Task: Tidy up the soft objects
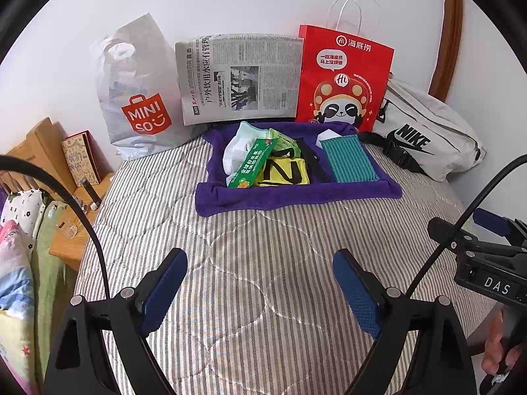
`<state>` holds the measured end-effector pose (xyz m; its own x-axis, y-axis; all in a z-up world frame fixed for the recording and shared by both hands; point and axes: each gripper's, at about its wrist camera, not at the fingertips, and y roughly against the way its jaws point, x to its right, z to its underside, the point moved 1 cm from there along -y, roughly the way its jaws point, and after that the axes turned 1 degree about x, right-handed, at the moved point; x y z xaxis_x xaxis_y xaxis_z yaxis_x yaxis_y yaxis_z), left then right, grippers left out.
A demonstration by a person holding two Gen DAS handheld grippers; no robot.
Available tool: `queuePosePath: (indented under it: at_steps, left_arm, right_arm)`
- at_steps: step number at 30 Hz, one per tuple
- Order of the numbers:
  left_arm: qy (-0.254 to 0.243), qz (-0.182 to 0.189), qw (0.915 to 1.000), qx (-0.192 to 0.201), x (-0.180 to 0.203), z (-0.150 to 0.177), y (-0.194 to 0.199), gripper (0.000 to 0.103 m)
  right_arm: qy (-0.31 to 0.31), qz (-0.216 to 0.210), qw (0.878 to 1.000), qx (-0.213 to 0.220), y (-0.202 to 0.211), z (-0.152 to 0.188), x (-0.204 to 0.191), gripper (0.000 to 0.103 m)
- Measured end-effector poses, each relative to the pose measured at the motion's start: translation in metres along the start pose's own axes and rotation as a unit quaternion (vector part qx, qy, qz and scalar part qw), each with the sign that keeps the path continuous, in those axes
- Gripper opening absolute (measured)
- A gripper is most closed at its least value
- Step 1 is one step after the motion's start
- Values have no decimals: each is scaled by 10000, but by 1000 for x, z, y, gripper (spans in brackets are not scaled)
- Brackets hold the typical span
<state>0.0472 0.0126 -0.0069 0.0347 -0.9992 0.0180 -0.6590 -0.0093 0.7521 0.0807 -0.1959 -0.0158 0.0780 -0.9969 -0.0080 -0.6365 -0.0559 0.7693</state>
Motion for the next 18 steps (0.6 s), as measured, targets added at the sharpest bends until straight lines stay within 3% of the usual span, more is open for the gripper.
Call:
queuePosePath:
  at_steps: [18]
  left_arm:
    - [-4, 49, 9999, 109, -3, -3, 5, 92]
  right_arm:
    - [24, -19, 10000, 16, 1, -1, -2, 97]
